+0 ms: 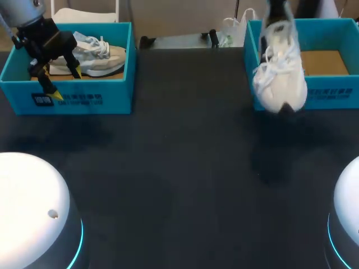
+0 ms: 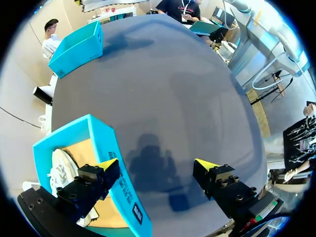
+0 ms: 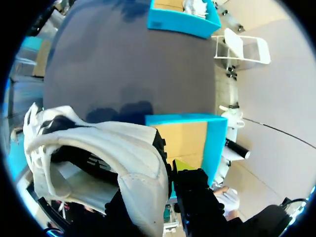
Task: Take the shoe out of the shoebox, open the shoe tongue, remove and reinsert the insole, then place the shoe into the shoebox
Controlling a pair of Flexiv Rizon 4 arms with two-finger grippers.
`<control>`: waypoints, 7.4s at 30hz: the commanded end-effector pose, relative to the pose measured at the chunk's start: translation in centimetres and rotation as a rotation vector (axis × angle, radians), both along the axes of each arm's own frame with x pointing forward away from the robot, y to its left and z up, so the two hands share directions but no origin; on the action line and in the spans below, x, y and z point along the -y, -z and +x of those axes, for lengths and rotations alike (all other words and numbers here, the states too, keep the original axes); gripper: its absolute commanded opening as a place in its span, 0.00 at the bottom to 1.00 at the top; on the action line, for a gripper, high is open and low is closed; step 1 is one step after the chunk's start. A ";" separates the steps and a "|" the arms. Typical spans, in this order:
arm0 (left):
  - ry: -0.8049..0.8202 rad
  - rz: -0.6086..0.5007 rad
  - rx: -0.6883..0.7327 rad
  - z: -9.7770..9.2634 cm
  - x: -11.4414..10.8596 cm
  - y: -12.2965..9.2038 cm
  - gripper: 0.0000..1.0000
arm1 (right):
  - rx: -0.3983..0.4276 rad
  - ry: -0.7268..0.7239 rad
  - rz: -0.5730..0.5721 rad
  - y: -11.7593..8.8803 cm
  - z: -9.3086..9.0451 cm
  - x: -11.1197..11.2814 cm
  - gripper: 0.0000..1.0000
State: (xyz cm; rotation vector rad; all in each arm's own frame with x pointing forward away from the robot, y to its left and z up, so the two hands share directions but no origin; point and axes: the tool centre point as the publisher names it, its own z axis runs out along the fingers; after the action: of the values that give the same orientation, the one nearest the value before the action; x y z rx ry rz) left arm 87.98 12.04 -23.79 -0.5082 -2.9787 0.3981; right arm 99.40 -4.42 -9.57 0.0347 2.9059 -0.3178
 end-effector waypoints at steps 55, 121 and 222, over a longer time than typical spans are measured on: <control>0.001 0.003 0.001 -0.1 0.0 0.0 1.00 | 0.084 0.085 0.055 0.9 26.1 20.1 0.00; 0.001 0.003 0.001 -0.1 0.0 0.0 1.00 | 0.241 1.299 0.067 7.3 14.3 28.9 0.00; 0.001 0.003 0.001 -0.1 0.0 0.0 1.00 | 0.181 1.500 0.161 23.0 4.9 29.1 0.00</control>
State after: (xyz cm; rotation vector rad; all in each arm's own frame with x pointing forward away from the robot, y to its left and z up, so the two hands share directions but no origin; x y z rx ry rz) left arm 87.97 12.03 -23.79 -0.5083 -2.9789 0.3979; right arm 105.39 -33.60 -32.35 2.0930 2.1182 -0.2694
